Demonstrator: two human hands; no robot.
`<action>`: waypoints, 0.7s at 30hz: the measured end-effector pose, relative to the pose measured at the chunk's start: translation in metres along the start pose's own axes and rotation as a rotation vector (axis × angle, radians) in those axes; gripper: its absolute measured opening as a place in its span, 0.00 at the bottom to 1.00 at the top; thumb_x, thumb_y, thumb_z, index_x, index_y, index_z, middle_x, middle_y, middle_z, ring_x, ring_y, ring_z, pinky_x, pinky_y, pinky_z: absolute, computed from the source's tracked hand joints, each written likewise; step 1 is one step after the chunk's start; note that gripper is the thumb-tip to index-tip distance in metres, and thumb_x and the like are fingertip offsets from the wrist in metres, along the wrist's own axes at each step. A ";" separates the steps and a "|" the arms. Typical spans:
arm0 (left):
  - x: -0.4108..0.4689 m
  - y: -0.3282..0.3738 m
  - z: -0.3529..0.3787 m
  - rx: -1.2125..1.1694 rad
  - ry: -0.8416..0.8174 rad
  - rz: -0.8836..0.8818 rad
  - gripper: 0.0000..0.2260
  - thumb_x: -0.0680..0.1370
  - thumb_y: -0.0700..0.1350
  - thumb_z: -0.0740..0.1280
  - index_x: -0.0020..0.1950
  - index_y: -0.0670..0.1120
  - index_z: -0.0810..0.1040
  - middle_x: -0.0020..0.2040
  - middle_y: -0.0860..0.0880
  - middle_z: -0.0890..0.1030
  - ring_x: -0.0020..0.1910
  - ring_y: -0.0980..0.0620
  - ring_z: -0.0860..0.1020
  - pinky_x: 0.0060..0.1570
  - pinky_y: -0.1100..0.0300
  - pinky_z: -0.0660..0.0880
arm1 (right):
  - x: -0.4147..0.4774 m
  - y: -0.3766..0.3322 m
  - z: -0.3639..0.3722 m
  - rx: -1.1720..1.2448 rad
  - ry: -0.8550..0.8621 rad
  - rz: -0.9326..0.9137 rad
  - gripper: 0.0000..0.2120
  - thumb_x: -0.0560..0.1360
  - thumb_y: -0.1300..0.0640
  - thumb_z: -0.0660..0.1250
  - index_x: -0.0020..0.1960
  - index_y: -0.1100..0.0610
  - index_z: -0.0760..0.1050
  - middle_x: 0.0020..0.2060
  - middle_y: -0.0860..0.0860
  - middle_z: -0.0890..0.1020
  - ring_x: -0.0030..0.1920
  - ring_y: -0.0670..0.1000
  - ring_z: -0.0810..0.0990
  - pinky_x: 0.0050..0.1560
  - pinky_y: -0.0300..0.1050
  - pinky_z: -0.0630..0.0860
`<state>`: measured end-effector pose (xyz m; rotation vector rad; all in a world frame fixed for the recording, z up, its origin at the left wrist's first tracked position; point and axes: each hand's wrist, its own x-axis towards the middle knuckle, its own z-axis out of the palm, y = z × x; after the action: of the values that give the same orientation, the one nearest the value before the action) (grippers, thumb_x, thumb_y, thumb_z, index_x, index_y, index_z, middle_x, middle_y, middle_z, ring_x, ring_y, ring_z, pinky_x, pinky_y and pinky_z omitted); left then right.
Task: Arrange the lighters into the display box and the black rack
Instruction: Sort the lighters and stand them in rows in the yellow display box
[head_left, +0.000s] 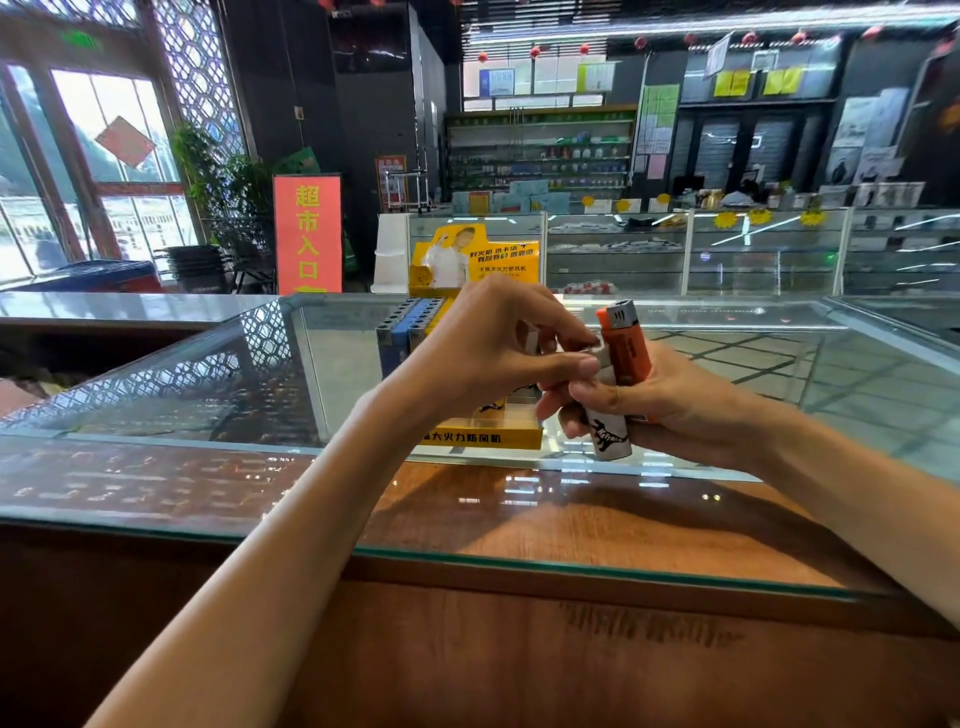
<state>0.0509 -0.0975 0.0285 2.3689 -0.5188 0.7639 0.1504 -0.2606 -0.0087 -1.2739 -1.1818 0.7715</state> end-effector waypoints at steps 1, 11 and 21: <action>0.000 0.000 0.000 -0.008 -0.006 -0.005 0.11 0.70 0.44 0.75 0.49 0.40 0.84 0.42 0.47 0.83 0.41 0.48 0.80 0.41 0.46 0.77 | 0.000 0.000 0.000 -0.002 0.000 0.002 0.11 0.72 0.61 0.67 0.54 0.63 0.76 0.47 0.60 0.83 0.44 0.53 0.82 0.47 0.40 0.78; 0.009 -0.015 -0.041 0.041 0.168 -0.077 0.11 0.71 0.43 0.73 0.51 0.40 0.82 0.42 0.43 0.84 0.43 0.42 0.81 0.46 0.45 0.78 | 0.000 0.001 -0.007 0.029 0.512 0.091 0.18 0.68 0.45 0.66 0.46 0.60 0.74 0.33 0.52 0.79 0.33 0.49 0.79 0.36 0.39 0.80; 0.023 -0.017 -0.031 0.318 0.168 -0.127 0.08 0.73 0.45 0.72 0.48 0.41 0.84 0.31 0.57 0.75 0.27 0.63 0.71 0.29 0.75 0.65 | -0.002 -0.003 -0.004 -0.009 0.442 0.074 0.12 0.66 0.50 0.73 0.31 0.52 0.71 0.24 0.45 0.63 0.23 0.44 0.60 0.24 0.34 0.59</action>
<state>0.0650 -0.0694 0.0560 2.5638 -0.1841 1.0395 0.1538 -0.2641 -0.0061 -1.4130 -0.7851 0.5013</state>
